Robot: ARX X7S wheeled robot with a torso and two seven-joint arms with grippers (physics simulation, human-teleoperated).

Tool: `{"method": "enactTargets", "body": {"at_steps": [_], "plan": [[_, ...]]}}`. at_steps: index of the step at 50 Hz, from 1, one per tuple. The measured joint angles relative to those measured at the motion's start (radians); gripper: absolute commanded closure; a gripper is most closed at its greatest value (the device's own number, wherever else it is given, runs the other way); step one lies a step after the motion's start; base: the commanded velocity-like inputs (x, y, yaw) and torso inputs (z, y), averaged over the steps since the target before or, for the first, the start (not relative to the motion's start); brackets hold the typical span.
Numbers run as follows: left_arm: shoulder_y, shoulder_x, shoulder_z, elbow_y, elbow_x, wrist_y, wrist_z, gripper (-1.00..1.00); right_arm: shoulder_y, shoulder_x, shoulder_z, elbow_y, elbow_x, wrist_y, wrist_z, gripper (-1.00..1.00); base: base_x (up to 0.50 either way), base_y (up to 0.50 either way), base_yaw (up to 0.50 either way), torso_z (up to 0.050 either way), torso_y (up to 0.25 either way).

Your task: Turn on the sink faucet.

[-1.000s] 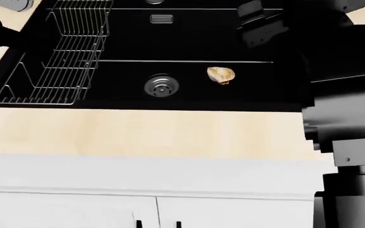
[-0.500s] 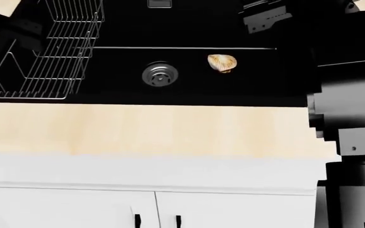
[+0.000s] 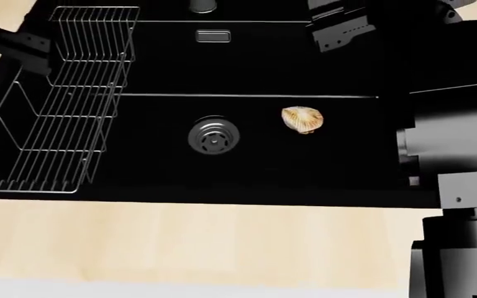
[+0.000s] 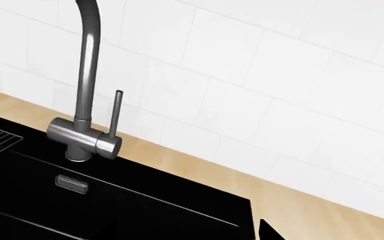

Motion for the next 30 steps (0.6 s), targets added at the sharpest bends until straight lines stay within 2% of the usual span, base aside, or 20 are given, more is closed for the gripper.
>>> {"method": "enactTargets", "body": {"at_steps": [30], "plan": [[0.022, -0.015, 0.005, 0.038, -0.013, -0.036, 0.007, -1.0, -0.029, 0.014, -0.001, -0.054, 0.017, 0.039, -0.003, -1.0, 0.28, 0.06, 0.0, 0.0, 0.001]]}}
